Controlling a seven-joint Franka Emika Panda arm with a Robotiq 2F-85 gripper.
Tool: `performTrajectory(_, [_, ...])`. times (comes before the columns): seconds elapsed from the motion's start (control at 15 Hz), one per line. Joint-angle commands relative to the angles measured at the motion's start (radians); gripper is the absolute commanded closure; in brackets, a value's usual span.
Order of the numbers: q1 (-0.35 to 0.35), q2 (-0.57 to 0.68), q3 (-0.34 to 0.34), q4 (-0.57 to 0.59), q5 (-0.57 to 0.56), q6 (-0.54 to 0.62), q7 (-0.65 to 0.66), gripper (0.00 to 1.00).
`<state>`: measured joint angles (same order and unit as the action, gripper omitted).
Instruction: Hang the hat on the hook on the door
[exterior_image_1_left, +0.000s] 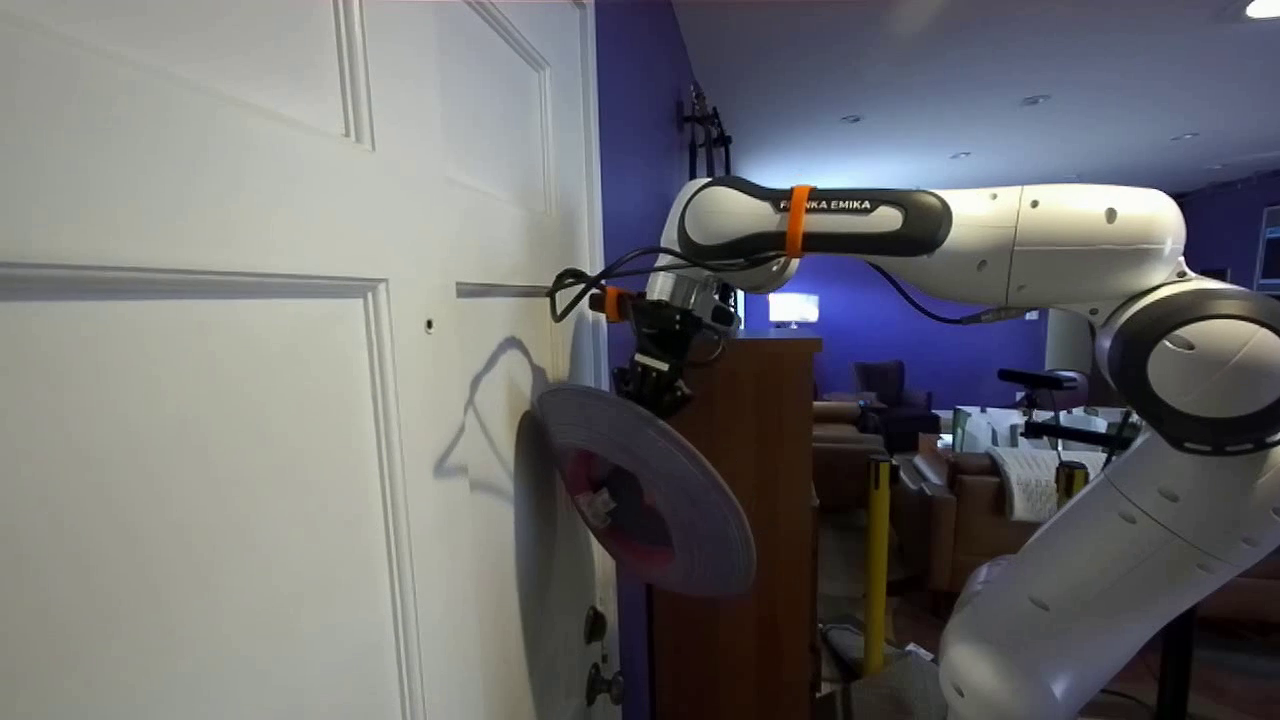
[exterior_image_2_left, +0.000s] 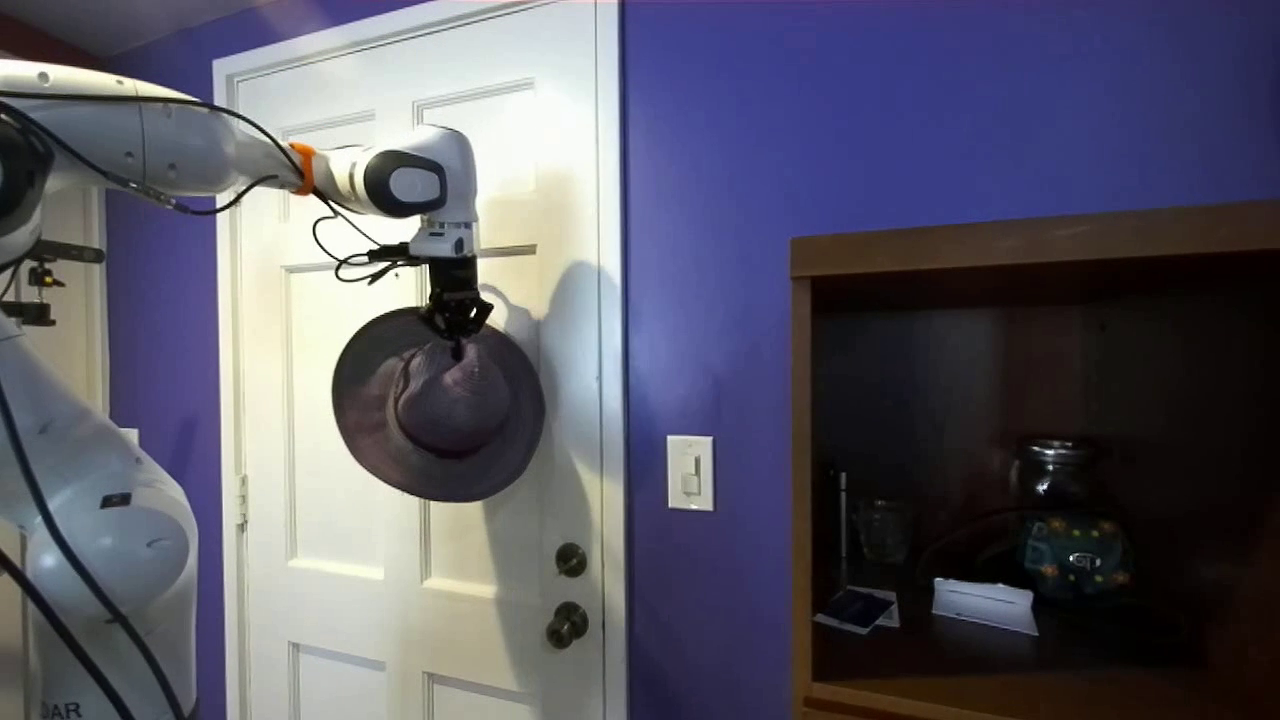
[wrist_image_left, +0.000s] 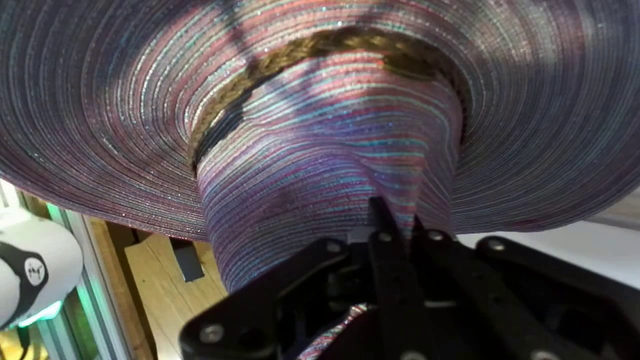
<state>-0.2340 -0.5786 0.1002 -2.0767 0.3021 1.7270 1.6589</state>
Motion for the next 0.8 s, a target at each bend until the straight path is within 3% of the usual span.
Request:
performTrajectory(0.0, [0.029, -0.066, 0.034, -0.125, 0.025, 0.142, 0.163, 0.99])
performTrajectory(0.07, [0.040, -0.069, 0.043, -0.148, 0.022, 0.172, 0.188, 0.99])
performTrajectory(0.13, [0.054, -0.019, 0.009, -0.077, -0.013, 0.100, 0.134, 0.96])
performTrajectory(0.73, [0.065, -0.034, 0.024, -0.122, -0.013, 0.147, 0.177, 0.96])
